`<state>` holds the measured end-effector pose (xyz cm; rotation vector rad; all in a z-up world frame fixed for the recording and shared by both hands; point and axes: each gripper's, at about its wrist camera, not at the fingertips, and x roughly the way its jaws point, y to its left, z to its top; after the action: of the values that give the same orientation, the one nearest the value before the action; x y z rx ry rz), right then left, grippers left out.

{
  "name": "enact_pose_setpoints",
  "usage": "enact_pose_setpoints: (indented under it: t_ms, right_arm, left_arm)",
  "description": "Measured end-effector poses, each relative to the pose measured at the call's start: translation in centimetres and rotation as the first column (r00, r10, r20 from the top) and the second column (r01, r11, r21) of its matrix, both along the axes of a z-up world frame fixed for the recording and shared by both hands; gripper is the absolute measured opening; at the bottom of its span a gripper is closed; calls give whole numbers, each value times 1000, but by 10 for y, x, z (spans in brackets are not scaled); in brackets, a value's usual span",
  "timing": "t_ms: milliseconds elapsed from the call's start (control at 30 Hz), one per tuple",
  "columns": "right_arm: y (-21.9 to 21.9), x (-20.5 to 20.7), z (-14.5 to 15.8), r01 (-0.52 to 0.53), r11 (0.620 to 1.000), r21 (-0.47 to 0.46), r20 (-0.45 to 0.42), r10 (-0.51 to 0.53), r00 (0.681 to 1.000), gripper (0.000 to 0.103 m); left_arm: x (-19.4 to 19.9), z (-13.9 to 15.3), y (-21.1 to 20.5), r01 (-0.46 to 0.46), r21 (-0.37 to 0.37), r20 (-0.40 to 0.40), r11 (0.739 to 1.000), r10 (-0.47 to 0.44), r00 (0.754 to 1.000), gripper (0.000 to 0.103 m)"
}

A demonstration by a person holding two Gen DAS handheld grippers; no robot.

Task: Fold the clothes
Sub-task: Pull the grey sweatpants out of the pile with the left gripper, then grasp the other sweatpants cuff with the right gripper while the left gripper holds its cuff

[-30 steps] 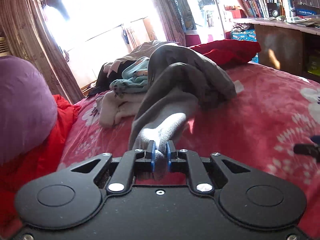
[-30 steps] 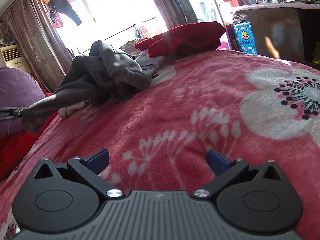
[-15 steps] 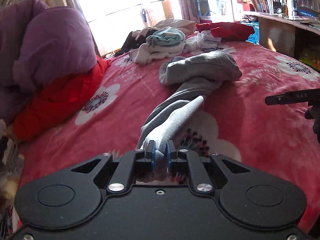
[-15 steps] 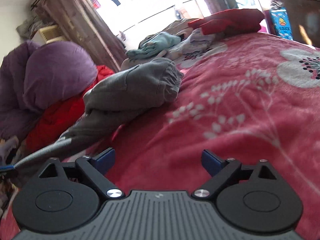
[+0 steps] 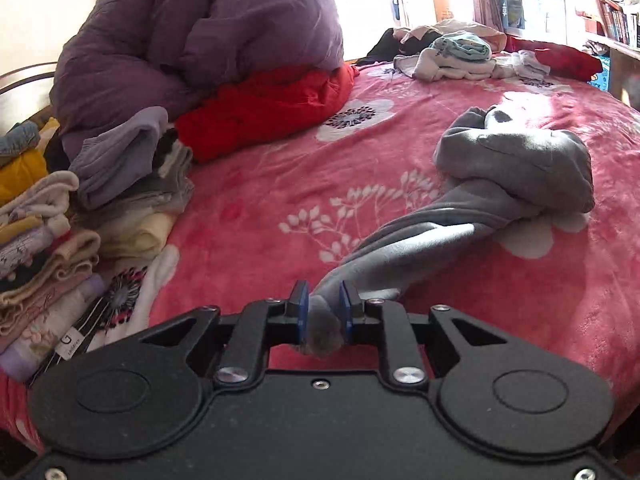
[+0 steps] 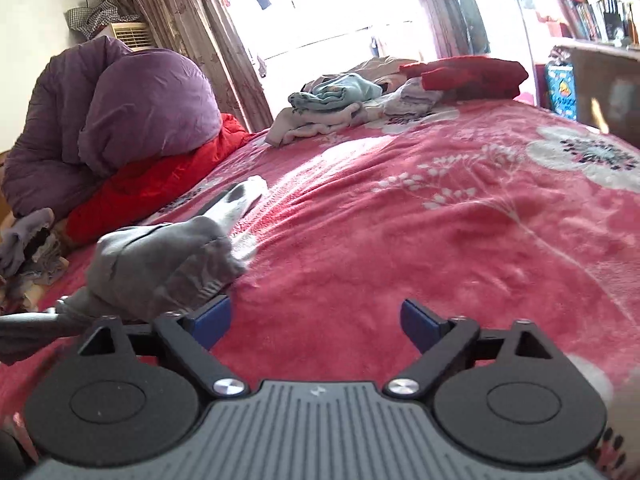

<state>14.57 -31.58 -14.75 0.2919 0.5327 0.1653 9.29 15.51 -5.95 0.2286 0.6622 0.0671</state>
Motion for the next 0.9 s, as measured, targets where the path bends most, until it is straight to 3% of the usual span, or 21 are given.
enact_pose_setpoints:
  t_ms: [33, 67, 100, 300, 500, 667, 900]
  right_arm:
    - [1, -5, -1, -2, 1000, -11, 1, 2, 1000, 100]
    - [3, -9, -2, -7, 1000, -22, -4, 7, 1000, 100]
    - [6, -12, -2, -13, 999, -39, -6, 13, 1000, 100]
    - [30, -36, 2, -56, 982, -181, 57, 67, 996, 103]
    - [61, -60, 19, -100, 936, -336, 119, 148, 982, 102]
    - [88, -75, 33, -141, 880, -453, 172, 242, 955, 98]
    - [96, -74, 39, -123, 871, -475, 174, 230, 958, 96]
  left_arm:
    - [-7, 1, 2, -18, -5, 19, 1000, 18, 1000, 31]
    - [-13, 5, 3, -15, -31, 36, 999, 16, 999, 54]
    - [-19, 9, 4, -11, -58, 53, 998, 14, 998, 60]
    - [-50, 43, 14, -36, -218, 123, 975, 64, 990, 61]
    - [-68, 77, 29, -67, -448, 135, 891, 142, 981, 72]
    - [-62, 80, 9, -38, -490, 136, 871, 119, 984, 81]
    - [-20, 42, -21, -22, -544, 82, 839, 79, 993, 83]
